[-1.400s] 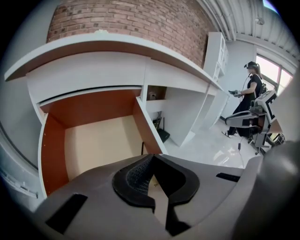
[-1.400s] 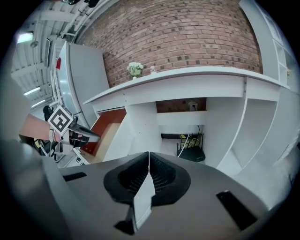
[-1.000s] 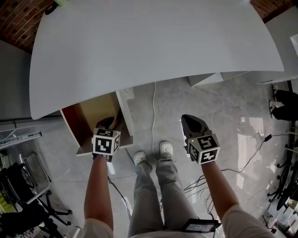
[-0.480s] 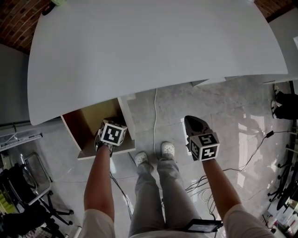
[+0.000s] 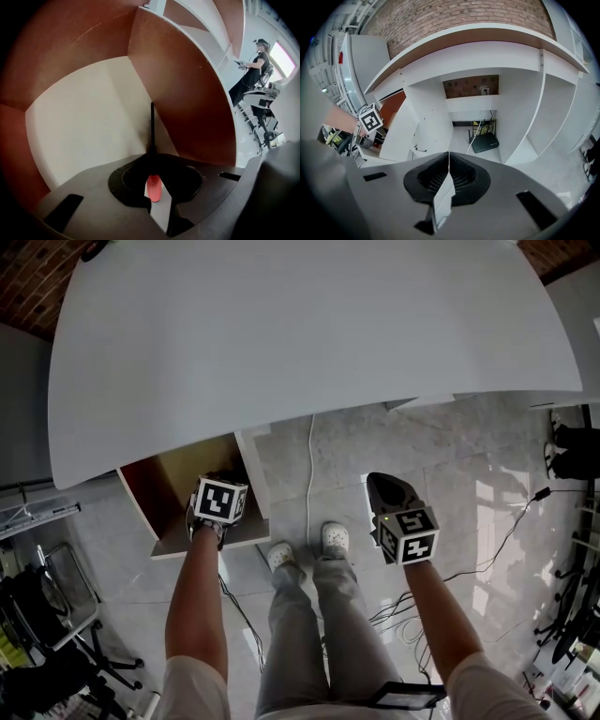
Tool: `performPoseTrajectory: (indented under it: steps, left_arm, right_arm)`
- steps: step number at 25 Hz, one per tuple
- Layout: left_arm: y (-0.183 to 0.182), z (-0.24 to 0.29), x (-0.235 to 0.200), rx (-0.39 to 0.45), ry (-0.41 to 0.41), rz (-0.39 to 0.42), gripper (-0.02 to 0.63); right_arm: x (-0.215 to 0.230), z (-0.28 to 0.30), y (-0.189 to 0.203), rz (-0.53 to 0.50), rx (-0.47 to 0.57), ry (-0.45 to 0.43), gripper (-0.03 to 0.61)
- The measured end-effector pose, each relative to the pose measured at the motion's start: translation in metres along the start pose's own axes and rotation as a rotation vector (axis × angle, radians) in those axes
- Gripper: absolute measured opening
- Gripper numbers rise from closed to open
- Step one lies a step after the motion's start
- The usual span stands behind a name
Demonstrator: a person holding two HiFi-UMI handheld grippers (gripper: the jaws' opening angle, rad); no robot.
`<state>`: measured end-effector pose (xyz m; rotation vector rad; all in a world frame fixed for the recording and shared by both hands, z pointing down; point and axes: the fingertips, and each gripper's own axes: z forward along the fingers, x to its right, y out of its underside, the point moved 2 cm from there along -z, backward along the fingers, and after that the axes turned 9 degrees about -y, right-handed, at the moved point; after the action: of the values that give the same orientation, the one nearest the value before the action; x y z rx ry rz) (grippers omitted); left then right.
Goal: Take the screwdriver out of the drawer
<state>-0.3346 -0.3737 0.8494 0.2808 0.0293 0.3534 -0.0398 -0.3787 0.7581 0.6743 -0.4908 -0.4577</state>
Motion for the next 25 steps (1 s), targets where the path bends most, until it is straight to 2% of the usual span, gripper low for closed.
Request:
performPoseTrajectory:
  steps: [4, 10, 21, 25]
  left_arm:
    - [0.002, -0.006, 0.002, 0.001, 0.012, 0.027, 0.061]
    - [0.005, -0.02, -0.001, 0.015, 0.013, 0.005, 0.061]
    - [0.001, -0.072, 0.009, 0.044, 0.021, -0.005, 0.061]
    - [0.003, -0.093, 0.008, 0.06, 0.024, -0.055, 0.061]
  right_arm:
    - [-0.002, -0.002, 0.001, 0.008, 0.011, 0.009, 0.02]
    - [-0.004, -0.011, -0.003, 0.007, 0.022, 0.029, 0.02]
    - [-0.024, -0.05, -0.043, -0.048, 0.062, 0.014, 0.02]
    - [-0.034, -0.065, -0.059, -0.069, 0.075, 0.002, 0.02]
